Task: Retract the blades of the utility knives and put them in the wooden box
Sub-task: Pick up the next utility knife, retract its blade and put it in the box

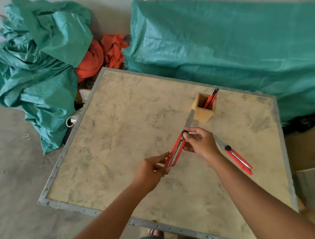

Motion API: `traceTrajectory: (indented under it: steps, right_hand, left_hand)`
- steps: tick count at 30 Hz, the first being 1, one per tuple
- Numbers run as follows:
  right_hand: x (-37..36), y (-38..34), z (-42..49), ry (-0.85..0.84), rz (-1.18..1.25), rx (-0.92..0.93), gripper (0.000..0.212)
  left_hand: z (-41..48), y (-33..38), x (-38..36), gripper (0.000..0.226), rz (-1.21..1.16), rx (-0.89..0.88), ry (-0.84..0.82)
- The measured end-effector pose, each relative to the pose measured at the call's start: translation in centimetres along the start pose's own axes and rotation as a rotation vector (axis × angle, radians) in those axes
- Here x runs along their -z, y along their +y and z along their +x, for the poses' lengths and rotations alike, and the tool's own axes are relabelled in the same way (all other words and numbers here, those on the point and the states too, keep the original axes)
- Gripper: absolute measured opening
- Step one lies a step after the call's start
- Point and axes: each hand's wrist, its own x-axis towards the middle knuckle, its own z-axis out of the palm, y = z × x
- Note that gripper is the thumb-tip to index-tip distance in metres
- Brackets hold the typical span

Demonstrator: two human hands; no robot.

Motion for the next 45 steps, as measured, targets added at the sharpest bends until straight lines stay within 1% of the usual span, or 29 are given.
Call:
traceTrajectory:
  steps: [4,8,11,15,18,21,24,27,29,31,33,38,40,42,45]
  right_hand:
    - [5.2,-2.1,-1.1,-0.009,0.020,0.094,0.023]
    - [9.7,-3.4,-3.3,-0.066,0.052,0.144,0.022]
    - [12.1,-3.5,-4.8,-0.146,-0.041,0.197,0.025]
    - [14.4,-3.5,-5.6,-0.216,-0.212,0.310,0.023]
    - [15.7,-3.5,-6.0,-0.290,-0.327,0.398,0.023]
    - [16.6,-3.2,-6.7,-0.327,-0.429,0.417,0.021]
    - [17.3,-3.2,-7.3,-0.317,-0.452,0.418,0.020]
    - [17.5,-3.2,-7.5,-0.317,-0.471,0.468,0.024]
    - [17.4,-3.3,-7.7,-0.258,-0.458,0.477,0.020]
    - [17.1,-3.5,-8.0,-0.154,-0.430,0.494,0.017]
    - [16.8,-3.5,-8.2,-0.079,-0.438,0.524,0.018]
    - [16.8,-3.3,-8.1,-0.139,-0.387,0.489,0.018]
    - [15.8,-4.6,-6.5,-0.080,-0.397,0.518,0.014]
    - [15.4,-5.0,-6.6,-0.024,-0.431,0.550,0.016]
    - [15.4,-4.7,-6.6,-0.061,-0.429,0.547,0.018]
  left_hand:
    - [-0.5,4.6,-2.9,0.053,-0.127,-0.080,-0.048]
    - [-1.2,8.0,-5.7,0.052,-0.259,-0.088,-0.058]
    - [-1.8,9.6,-7.5,0.052,-0.359,-0.098,-0.030]
    - [-2.9,11.3,-9.3,0.050,-0.428,-0.106,-0.001]
    - [-3.7,12.1,-10.2,0.047,-0.449,-0.119,0.002]
    - [-4.4,12.6,-11.0,0.048,-0.442,-0.144,-0.002]
    - [-4.8,12.8,-11.7,0.050,-0.446,-0.140,0.001]
    - [-4.8,13.0,-12.1,0.049,-0.454,-0.145,0.010]
    - [-4.5,13.4,-12.0,0.049,-0.428,-0.162,0.013]
    - [-4.2,13.8,-11.9,0.050,-0.400,-0.181,0.014]
    - [-4.0,14.0,-11.7,0.050,-0.403,-0.185,0.018]
    - [-3.7,14.5,-11.5,0.051,-0.394,-0.194,0.026]
    - [-1.8,15.0,-10.1,0.050,-0.374,-0.211,0.027]
    - [-1.6,15.4,-9.9,0.050,-0.362,-0.216,0.028]
    - [-1.7,15.0,-9.9,0.050,-0.348,-0.218,0.037]
